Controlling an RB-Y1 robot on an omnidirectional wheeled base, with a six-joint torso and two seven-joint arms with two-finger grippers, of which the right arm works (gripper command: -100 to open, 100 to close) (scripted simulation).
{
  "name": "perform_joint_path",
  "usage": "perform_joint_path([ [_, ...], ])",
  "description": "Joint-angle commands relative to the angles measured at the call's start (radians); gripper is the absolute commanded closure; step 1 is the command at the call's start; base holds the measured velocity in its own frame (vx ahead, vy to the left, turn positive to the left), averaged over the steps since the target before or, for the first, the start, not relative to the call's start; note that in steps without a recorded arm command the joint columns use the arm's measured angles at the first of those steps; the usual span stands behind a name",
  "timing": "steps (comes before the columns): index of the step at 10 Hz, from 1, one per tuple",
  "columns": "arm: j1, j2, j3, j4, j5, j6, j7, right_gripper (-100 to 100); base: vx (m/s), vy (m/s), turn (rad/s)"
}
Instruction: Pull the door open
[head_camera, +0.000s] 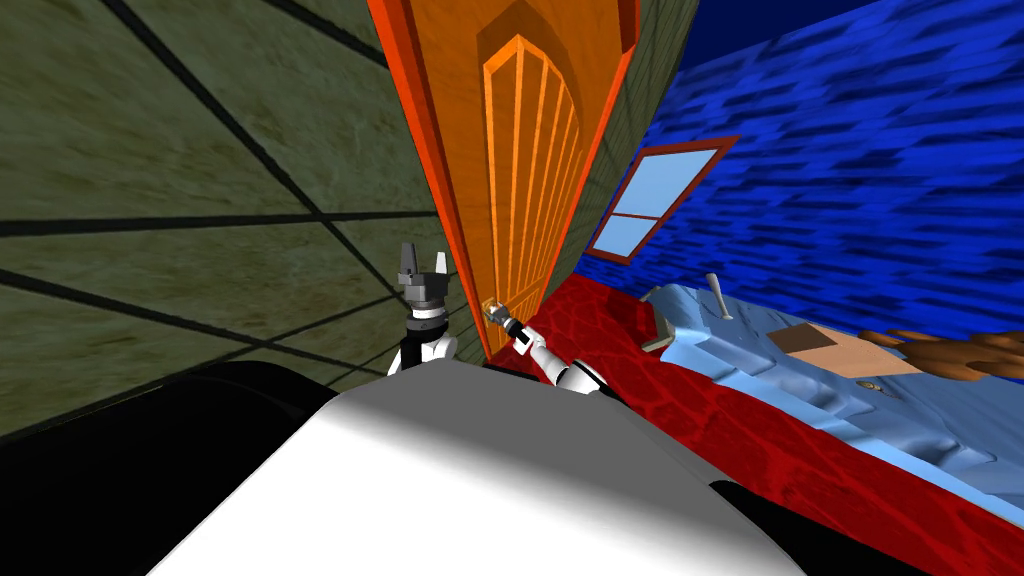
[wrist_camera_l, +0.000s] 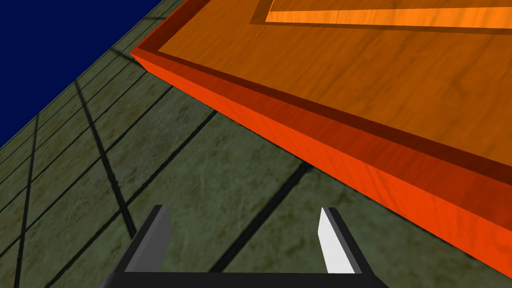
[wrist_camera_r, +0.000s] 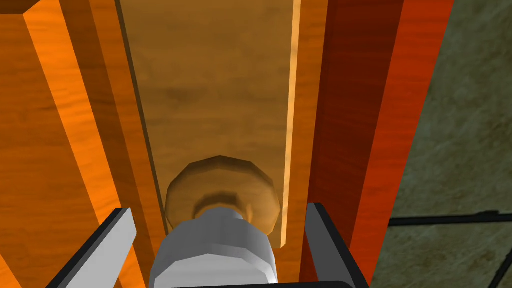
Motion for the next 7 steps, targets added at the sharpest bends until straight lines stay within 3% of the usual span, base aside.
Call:
perform_joint_path([
  [1,0.0,-0.001,0.0,0.0,0.0,0.001,0.0,100,-0.015,-0.018,-0.018],
  [6,0.0,-0.001,0.0,0.0,0.0,0.001,0.0,100,-0.009,-0.015,0.006],
  [7,0.002,-0.008,-0.006,0.001,-0.033,0.027,-0.008,100,-0.076,-0.07,-0.066],
])
